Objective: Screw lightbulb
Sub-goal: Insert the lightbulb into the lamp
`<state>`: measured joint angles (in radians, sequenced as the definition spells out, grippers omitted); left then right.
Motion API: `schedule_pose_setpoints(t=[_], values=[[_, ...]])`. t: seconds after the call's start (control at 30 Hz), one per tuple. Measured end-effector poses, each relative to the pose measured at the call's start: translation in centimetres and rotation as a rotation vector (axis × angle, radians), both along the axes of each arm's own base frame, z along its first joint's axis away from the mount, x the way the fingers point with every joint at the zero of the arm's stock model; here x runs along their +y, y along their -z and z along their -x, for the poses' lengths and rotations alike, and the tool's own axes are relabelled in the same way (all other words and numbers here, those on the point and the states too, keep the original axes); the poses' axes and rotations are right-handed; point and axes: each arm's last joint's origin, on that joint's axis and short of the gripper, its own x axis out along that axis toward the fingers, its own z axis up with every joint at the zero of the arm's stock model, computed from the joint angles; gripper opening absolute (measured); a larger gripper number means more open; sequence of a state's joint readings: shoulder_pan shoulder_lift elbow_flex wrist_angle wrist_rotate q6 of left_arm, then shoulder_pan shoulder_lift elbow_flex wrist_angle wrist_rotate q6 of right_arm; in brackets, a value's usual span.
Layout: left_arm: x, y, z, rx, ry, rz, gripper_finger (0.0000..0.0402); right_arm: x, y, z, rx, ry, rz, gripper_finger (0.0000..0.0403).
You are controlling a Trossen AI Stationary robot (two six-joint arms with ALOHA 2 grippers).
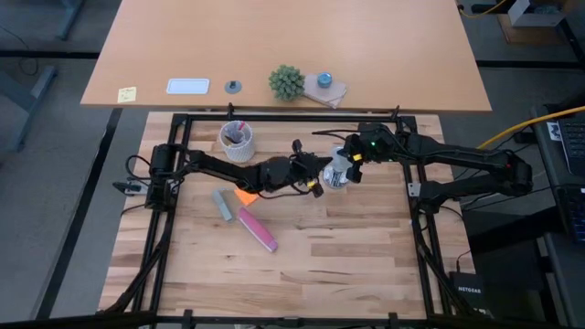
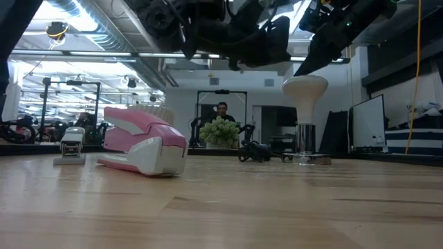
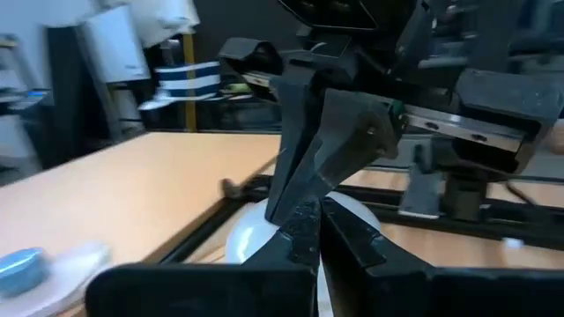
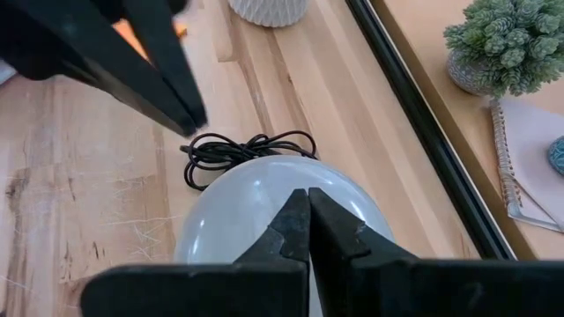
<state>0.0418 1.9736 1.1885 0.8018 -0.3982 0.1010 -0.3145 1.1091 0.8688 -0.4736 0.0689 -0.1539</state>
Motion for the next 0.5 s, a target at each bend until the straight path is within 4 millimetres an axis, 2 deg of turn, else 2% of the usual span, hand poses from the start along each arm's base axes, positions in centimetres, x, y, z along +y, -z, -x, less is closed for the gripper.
schedule_pose_setpoints(t=[0.3,0.5], values=[[2.1,0.1,0.0,-0.014,0.116,0.062,0.0,0.0,0.0,0.0,-0.001,0.0,0.0,0.0002],[3.0,0.2,0.1,-0.012,0.114,0.076,0.0,0.0,-0.1,0.0,-0.003,-0.001,0.001,0.0002]])
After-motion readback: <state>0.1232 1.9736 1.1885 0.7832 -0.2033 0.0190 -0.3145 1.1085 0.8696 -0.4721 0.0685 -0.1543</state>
